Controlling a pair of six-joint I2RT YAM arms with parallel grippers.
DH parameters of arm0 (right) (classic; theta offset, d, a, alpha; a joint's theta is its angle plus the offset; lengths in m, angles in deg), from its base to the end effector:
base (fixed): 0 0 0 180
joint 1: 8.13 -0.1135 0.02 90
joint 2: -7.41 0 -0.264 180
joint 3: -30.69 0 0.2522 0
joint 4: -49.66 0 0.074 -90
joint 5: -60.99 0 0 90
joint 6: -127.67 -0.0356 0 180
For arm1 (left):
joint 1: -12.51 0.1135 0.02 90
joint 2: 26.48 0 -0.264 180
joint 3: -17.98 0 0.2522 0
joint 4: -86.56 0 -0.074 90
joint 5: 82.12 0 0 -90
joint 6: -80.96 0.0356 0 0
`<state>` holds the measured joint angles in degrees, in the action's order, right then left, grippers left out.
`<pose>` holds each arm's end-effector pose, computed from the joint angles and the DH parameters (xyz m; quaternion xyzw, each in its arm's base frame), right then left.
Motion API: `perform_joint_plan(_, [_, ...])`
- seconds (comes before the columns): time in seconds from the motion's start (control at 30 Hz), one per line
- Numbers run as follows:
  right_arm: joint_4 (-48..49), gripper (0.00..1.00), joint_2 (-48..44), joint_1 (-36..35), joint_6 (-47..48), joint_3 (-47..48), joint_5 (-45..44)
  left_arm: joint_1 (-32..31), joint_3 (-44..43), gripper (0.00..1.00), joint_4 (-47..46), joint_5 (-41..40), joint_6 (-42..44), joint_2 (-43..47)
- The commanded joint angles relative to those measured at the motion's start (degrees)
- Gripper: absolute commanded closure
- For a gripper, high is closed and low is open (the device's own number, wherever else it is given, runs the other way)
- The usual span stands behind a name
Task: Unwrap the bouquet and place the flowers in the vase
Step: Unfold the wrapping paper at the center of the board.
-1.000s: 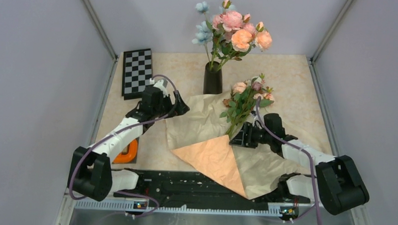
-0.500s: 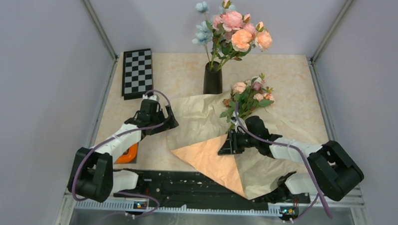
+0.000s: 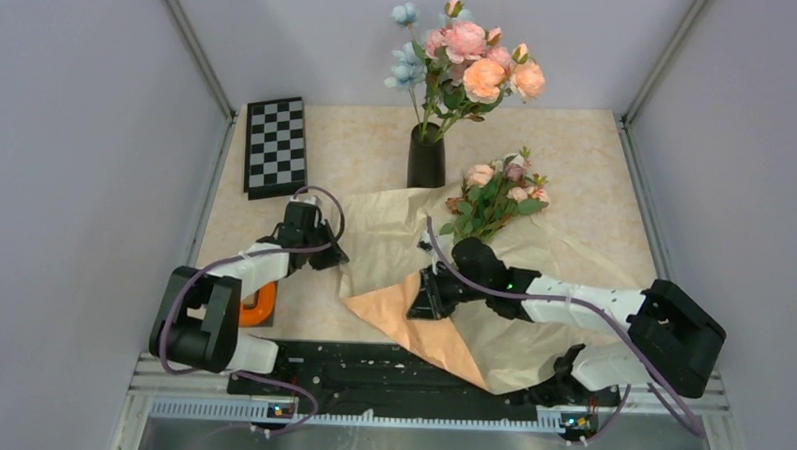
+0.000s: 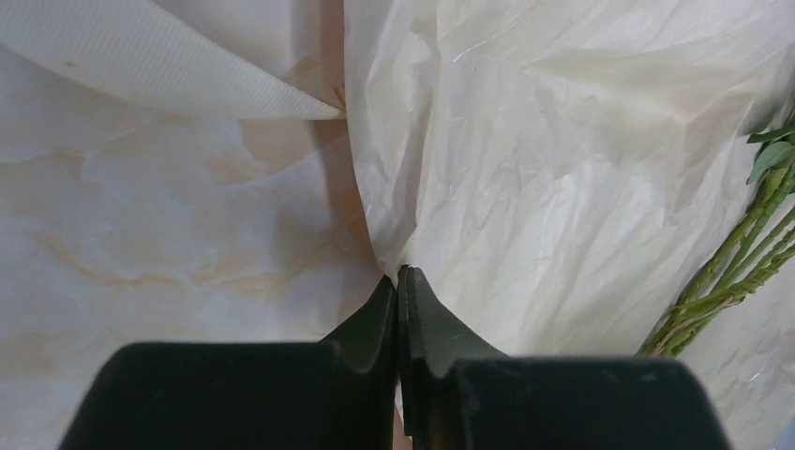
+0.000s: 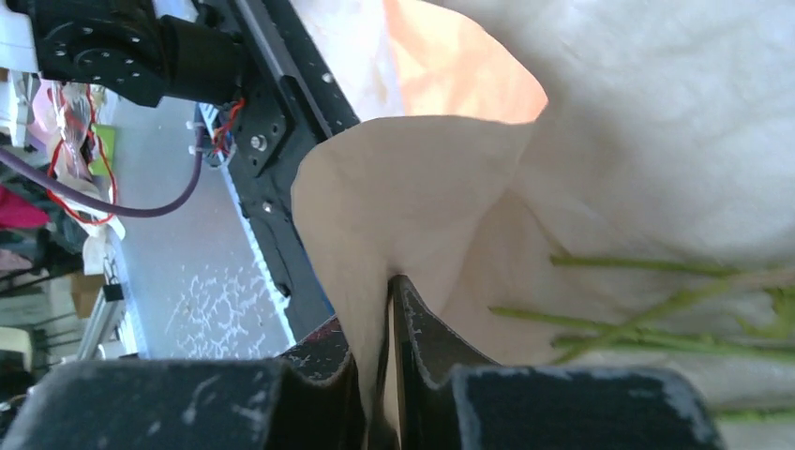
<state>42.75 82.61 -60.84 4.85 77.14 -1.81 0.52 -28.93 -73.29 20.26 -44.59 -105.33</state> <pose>0.1443 0.2163 0.1858 -0.2551 0.8332 0.4549 0.1838 0.2428 -0.0594 0.1533 -0.1577 0.9276 -0.2235 0.2544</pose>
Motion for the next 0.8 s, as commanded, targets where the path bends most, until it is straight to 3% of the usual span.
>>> perform_joint_plan(0.0, [0.8,0.91,2.5,-4.8,3.7,6.4,-5.1,0.8,-1.9,0.99,-4.8,1.7,-0.3,-2.0])
perform_joint_plan(0.3, [-4.6,0.93,15.3,-15.5,10.5,20.8,-2.1,2.8,-6.6,1.0,-4.4,1.5,1.8,-7.7])
perform_joint_plan(0.47, [-12.6,0.7,17.8,-21.4,13.4,25.8,0.0,3.3,-6.5,1.0,-4.5,1.7,1.9,-7.7])
perform_joint_plan(0.6, [-18.6,0.6,15.5,-22.2,16.1,27.6,1.1,3.5,-6.2,1.0,-4.7,1.3,2.1,-7.2])
perform_joint_plan(0.77, [-17.5,0.51,11.8,-23.6,14.0,25.6,5.1,3.6,-5.5,1.0,-5.8,1.4,2.3,-6.5])
